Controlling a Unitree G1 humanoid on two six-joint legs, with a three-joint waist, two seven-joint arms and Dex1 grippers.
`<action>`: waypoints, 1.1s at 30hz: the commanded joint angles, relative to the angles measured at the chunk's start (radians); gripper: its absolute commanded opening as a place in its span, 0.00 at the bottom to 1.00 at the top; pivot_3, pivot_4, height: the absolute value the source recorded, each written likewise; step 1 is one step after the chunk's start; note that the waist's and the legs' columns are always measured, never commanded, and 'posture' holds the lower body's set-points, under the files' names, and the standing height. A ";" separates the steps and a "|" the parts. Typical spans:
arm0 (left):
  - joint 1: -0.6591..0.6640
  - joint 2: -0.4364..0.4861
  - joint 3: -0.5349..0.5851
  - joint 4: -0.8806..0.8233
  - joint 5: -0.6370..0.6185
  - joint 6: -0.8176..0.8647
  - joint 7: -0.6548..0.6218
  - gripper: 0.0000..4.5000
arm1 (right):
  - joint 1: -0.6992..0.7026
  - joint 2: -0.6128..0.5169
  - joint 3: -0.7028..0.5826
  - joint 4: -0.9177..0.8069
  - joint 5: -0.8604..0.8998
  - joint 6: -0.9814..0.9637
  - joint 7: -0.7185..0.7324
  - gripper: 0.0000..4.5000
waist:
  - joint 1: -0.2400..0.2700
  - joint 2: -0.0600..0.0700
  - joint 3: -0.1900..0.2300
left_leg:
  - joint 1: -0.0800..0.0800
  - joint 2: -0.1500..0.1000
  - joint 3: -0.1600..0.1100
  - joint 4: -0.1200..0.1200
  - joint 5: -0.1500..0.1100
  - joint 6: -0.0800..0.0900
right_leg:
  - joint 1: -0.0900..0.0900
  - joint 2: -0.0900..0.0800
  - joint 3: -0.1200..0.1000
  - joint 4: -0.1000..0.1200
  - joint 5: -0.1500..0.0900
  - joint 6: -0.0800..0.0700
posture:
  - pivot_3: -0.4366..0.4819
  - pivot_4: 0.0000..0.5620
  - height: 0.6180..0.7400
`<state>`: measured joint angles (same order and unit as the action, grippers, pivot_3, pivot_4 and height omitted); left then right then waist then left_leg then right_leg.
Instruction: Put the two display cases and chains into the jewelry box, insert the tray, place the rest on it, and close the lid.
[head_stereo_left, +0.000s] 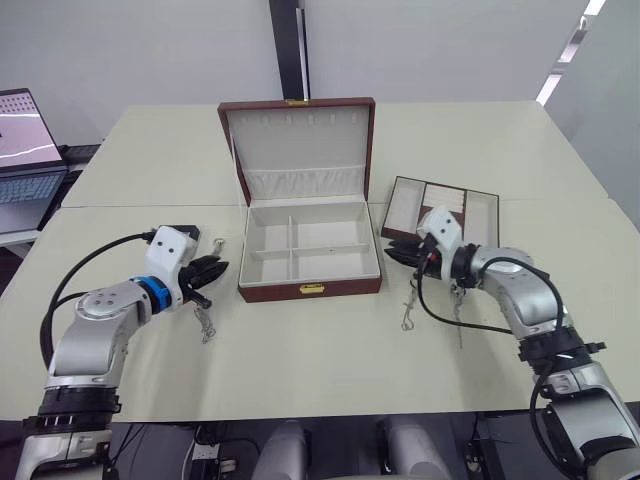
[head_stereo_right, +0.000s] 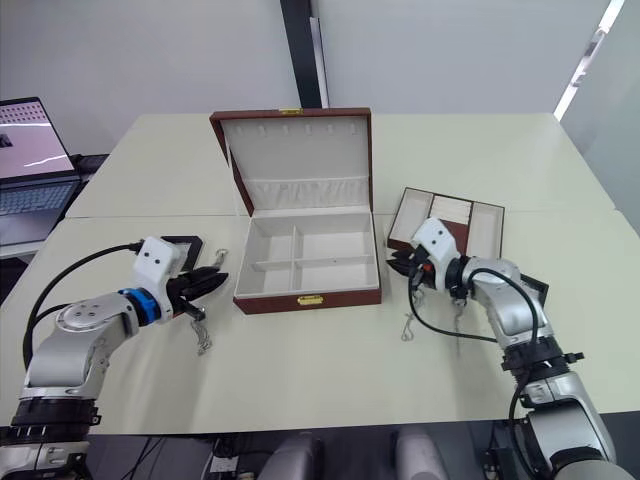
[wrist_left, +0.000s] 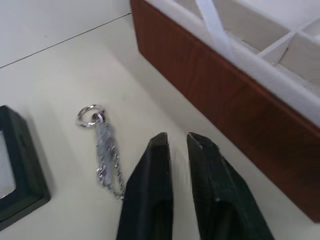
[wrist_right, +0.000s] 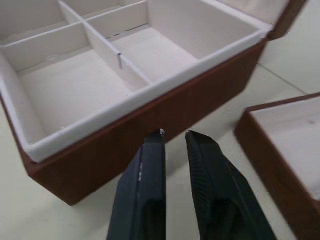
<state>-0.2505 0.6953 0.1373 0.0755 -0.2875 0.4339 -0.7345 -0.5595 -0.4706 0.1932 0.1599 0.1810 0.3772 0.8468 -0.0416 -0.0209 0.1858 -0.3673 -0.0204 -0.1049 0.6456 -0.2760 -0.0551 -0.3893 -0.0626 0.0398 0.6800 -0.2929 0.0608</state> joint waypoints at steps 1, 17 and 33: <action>-0.007 -0.012 -0.023 -0.064 -0.007 0.012 -0.014 0.00 | -0.022 0.019 0.003 -0.036 0.001 -0.014 0.009 0.01 | 0.000 0.000 0.000 | 0.000 0.000 0.000 0.000 0.000 0.000 | 0.000 0.000 0.000 0.000 0.000 0.000 | 0.48 0.27 1.00; 0.054 -0.026 -0.069 -0.155 -0.020 0.060 -0.066 0.00 | 0.086 -0.004 -0.006 -0.221 0.062 0.103 0.079 0.01 | 0.005 0.000 0.000 | 0.000 0.000 -0.002 0.000 0.000 0.000 | 0.000 0.000 0.000 0.000 0.000 0.000 | 0.48 0.27 1.00; 0.099 -0.016 -0.064 -0.174 -0.026 0.071 -0.082 0.00 | 0.124 -0.012 -0.026 -0.253 0.058 0.126 0.056 0.01 | 0.005 0.000 0.000 | 0.001 0.000 -0.002 0.000 0.000 0.000 | 0.001 0.000 0.000 0.000 0.000 0.000 | 0.48 0.27 1.00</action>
<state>-0.1595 0.6825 0.0987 -0.0431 -0.2896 0.5011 -0.7780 -0.4351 -0.4946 0.1602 -0.0447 0.2156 0.5144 0.8935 -0.0369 -0.0209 0.1858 -0.3665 -0.0206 -0.1067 0.6452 -0.2761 -0.0549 -0.3887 -0.0625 0.0402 0.6796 -0.2929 0.0609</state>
